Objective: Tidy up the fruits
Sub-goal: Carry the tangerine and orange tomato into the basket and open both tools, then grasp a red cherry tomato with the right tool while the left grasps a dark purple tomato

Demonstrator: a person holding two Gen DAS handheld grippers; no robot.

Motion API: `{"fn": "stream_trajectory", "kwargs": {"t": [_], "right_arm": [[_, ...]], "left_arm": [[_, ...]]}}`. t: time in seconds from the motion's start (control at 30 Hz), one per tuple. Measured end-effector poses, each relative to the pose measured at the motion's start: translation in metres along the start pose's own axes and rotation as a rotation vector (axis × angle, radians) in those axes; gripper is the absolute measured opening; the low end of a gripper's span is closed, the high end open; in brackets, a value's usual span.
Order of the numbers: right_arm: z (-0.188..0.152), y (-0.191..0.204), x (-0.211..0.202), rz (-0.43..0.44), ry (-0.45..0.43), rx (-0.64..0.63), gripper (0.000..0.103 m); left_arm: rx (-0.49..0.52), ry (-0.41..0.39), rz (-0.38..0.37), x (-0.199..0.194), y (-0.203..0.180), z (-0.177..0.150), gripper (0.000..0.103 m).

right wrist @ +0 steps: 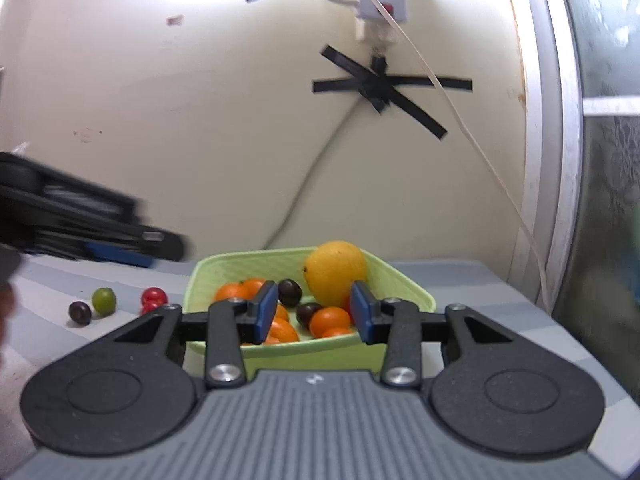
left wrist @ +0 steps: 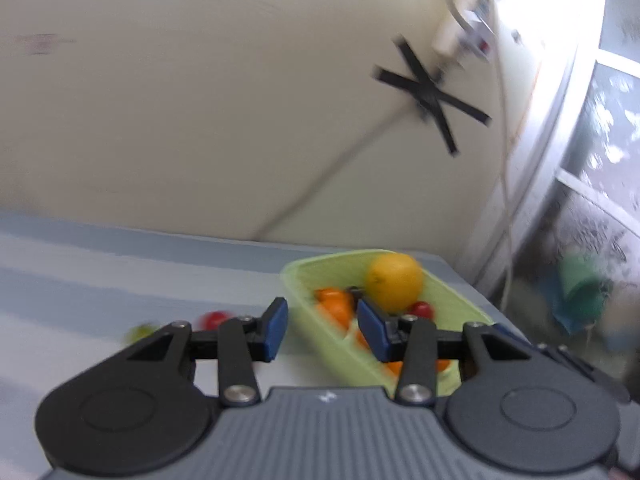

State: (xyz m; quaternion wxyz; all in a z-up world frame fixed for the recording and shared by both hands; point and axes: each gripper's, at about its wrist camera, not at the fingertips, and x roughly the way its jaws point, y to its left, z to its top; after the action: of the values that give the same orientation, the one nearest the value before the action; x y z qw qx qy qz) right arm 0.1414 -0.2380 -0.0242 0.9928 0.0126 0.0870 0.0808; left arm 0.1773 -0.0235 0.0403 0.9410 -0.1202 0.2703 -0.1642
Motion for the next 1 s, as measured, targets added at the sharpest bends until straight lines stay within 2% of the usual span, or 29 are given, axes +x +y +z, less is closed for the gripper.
{"fn": "stream_trajectory", "kwargs": {"t": [0.13, 0.27, 0.3, 0.33, 0.4, 0.43, 0.57, 0.73, 0.9, 1.0], "right_arm": [[-0.002, 0.014, -0.01, 0.059, -0.029, -0.044, 0.043], [-0.004, 0.037, -0.016, 0.164, -0.001, -0.078, 0.043], [-0.004, 0.045, -0.018, 0.193, 0.015, -0.085, 0.042], [-0.005, 0.054, -0.018, 0.225, 0.035, -0.098, 0.042], [-0.006, 0.07, -0.017, 0.26, 0.07, -0.137, 0.041], [-0.007, 0.078, -0.014, 0.265, 0.091, -0.16, 0.041], [-0.007, 0.105, 0.006, 0.235, 0.18, -0.221, 0.039], [0.003, 0.122, 0.043, 0.206, 0.236, -0.195, 0.039], [0.005, 0.139, 0.077, 0.151, 0.271, -0.228, 0.038], [0.005, 0.142, 0.096, 0.142, 0.342, -0.229, 0.034]], "left_arm": [[0.008, -0.002, 0.137, -0.039, 0.042, -0.03, 0.04], [0.0, 0.074, 0.246, -0.05, 0.08, -0.062, 0.04], [-0.032, 0.06, 0.226, -0.054, 0.086, -0.064, 0.04], [-0.061, 0.04, 0.204, -0.058, 0.09, -0.062, 0.044], [-0.04, 0.038, 0.244, -0.054, 0.089, -0.062, 0.044], [-0.049, 0.056, 0.225, -0.05, 0.088, -0.062, 0.045], [-0.017, 0.063, 0.205, -0.046, 0.084, -0.062, 0.045], [-0.054, 0.047, 0.181, -0.052, 0.092, -0.066, 0.045], [-0.065, 0.036, 0.164, -0.055, 0.093, -0.066, 0.045], [-0.056, 0.033, 0.16, -0.054, 0.092, -0.066, 0.045]]}}
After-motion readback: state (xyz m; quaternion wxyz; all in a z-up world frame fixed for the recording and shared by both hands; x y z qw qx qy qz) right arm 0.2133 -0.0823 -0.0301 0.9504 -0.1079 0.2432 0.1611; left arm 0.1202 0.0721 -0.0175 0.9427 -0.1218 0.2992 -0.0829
